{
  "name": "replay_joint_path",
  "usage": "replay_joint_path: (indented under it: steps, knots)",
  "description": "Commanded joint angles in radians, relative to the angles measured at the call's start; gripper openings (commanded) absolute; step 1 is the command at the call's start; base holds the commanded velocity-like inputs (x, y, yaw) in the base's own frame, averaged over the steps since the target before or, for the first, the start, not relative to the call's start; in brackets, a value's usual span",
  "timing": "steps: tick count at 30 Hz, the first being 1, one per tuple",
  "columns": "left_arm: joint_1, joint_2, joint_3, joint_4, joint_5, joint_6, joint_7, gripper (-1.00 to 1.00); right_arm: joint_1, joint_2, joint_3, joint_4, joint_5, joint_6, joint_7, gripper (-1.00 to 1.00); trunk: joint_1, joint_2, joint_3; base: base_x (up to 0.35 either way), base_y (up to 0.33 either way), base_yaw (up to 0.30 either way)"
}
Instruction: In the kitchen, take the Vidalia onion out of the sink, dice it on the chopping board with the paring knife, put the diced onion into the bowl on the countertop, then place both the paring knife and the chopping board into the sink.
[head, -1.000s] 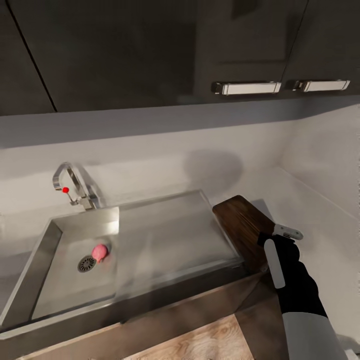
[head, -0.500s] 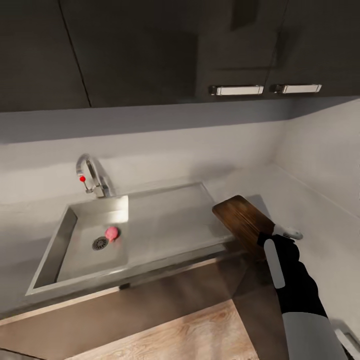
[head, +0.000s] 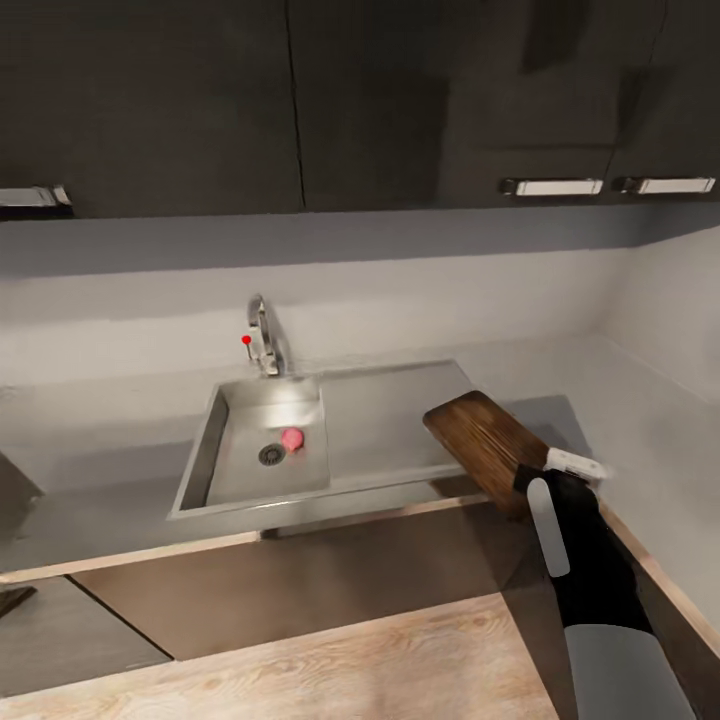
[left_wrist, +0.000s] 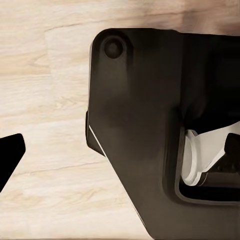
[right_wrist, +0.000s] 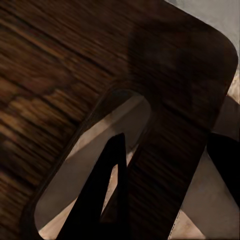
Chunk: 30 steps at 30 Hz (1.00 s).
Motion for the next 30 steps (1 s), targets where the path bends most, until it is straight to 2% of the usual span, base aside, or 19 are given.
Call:
replay_joint_path:
  steps: [1, 30]
  knots:
    - [0.000, 0.000, 0.001, -0.001, 0.003, -0.001, 0.000, 1.00, -0.001, 0.001, -0.001, -0.001, -0.008, 0.001, -0.009, -1.00, 0.000, -0.002, -0.001, -0.142, 0.266, 0.227]
    - [0.000, 0.000, 0.001, -0.002, 0.002, 0.000, 0.000, 1.00, -0.001, -0.009, -0.005, -0.001, -0.006, 0.001, -0.010, -1.00, 0.000, -0.002, 0.031, -0.018, 0.293, 0.229]
